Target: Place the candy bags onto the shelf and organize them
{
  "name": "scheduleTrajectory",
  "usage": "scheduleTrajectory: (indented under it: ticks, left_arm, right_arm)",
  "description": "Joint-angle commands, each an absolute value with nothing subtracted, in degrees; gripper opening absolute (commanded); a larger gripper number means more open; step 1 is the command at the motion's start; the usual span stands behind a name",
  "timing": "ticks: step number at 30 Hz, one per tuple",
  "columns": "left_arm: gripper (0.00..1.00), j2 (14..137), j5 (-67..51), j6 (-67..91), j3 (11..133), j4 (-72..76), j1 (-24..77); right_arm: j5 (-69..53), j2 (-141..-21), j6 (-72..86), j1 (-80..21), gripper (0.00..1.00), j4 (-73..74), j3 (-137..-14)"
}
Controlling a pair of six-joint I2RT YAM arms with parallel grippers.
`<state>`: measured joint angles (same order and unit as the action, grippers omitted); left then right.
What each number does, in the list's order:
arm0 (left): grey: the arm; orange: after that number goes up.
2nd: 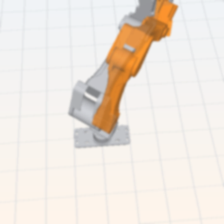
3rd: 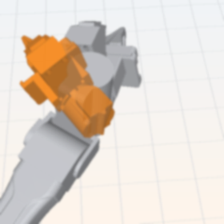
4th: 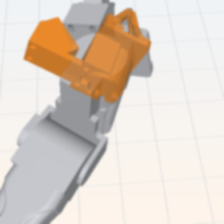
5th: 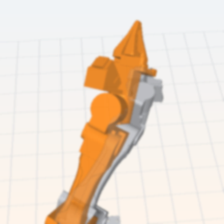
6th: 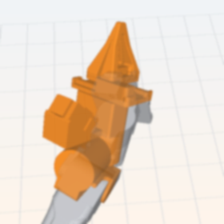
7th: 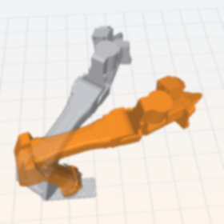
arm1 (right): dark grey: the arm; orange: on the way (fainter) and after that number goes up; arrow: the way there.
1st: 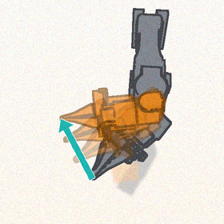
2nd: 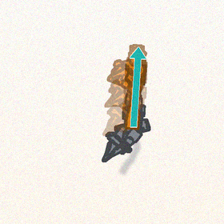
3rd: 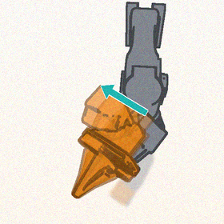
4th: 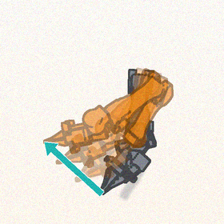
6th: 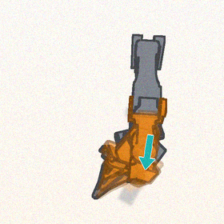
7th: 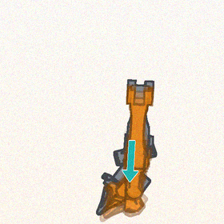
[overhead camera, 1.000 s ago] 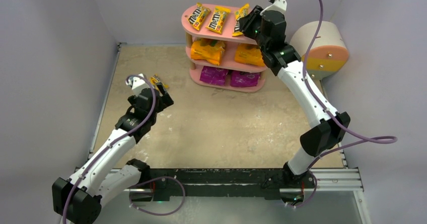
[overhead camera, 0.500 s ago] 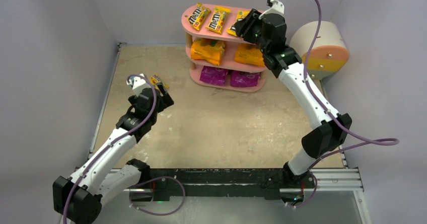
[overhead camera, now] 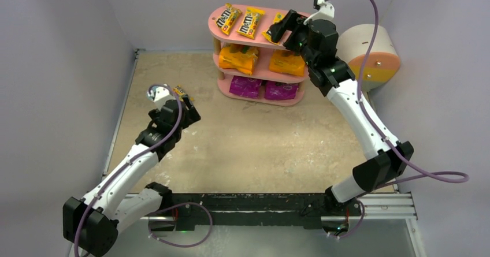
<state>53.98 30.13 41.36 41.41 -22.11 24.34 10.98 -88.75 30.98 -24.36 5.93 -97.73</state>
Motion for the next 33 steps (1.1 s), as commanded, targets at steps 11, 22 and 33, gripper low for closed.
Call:
scheduleTrajectory:
  ticks: [11, 22, 33]
  left_arm:
    - [1.0, 68.4, 14.2, 37.3, 49.0, -11.6, 7.0]
    - [0.92, 90.3, 11.0, 37.6, 60.6, -8.5, 1.4]
    - [0.73, 102.7, 8.0, 41.6, 63.2, -1.8, 0.8]
  right_arm:
    - [10.7, -65.3, 23.4, -24.3, 0.98, -0.3, -75.4]
    - [9.5, -31.9, 37.1, -24.3, 0.98, -14.0, -35.6]
    - [4.1, -29.0, 31.8, -24.3, 0.98, -1.9, -36.9]
